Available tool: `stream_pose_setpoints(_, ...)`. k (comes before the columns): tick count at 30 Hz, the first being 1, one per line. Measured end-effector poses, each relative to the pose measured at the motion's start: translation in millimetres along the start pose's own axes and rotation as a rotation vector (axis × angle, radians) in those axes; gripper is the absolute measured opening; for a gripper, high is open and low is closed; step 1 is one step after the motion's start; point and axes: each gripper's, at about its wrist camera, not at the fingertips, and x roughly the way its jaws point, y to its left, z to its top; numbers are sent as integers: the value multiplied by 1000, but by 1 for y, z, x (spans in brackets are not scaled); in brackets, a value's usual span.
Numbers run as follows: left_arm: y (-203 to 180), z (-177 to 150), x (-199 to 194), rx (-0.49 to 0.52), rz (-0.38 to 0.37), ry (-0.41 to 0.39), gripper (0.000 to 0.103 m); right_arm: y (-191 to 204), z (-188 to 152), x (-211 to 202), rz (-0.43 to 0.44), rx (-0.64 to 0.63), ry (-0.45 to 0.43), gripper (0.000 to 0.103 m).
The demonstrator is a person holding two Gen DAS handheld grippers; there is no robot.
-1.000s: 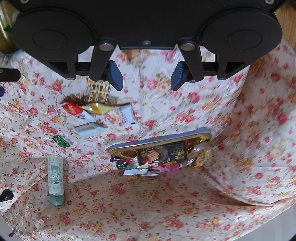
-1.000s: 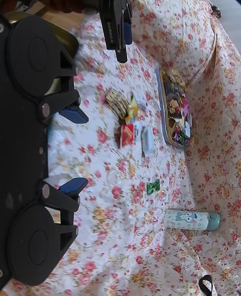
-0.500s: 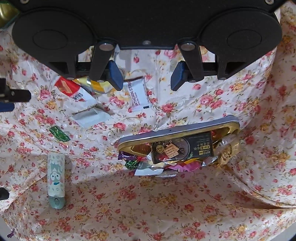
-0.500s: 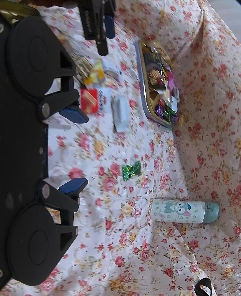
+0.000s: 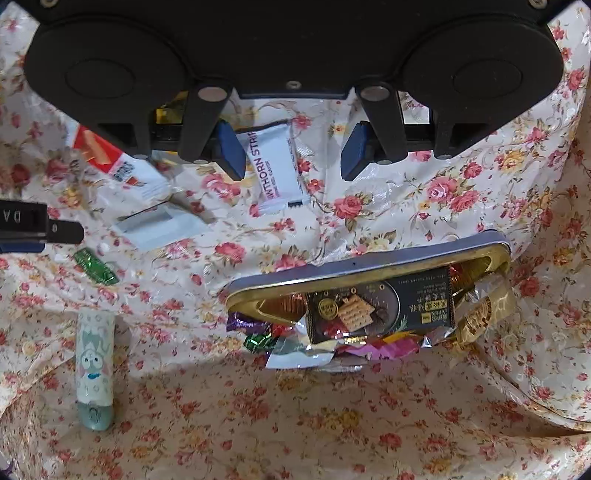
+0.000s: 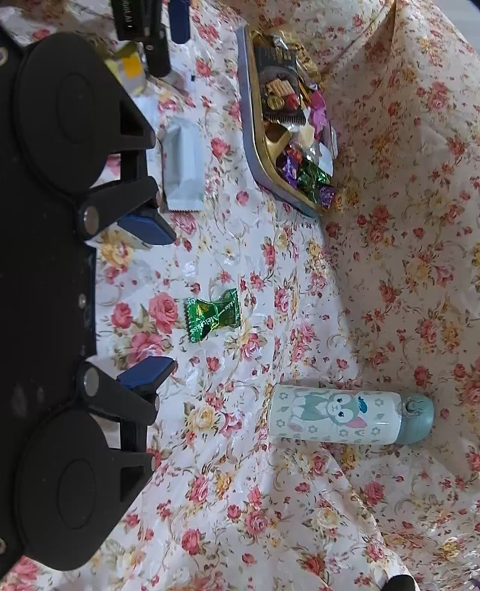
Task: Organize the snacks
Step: 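Grasp green candy with right tool while left tool grasps white Hawthorn Strips bar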
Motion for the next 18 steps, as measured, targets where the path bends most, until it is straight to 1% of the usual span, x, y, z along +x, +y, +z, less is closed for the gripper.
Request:
stream_pose_setpoints(2,3,-2,6,4,7,1,63,0,1,5,-10,-4,-6,70)
stream_pose_setpoints(3,5,-3,7,-1,6,-9,65,1,1,8,-12,-3,-9,70)
stream_pose_setpoints(7,14,-1,12,-20,-17,-26,65,1,2,16,-19,-6,-21,70)
stream_pose_setpoints(13,13,-3,17,15,-22,-66,65,1,7,28,-44,4,-37,70)
stream_pose_setpoints(18,14,-4,18,14,-25,-79,65,3,15,38,-66,-5,-47,70)
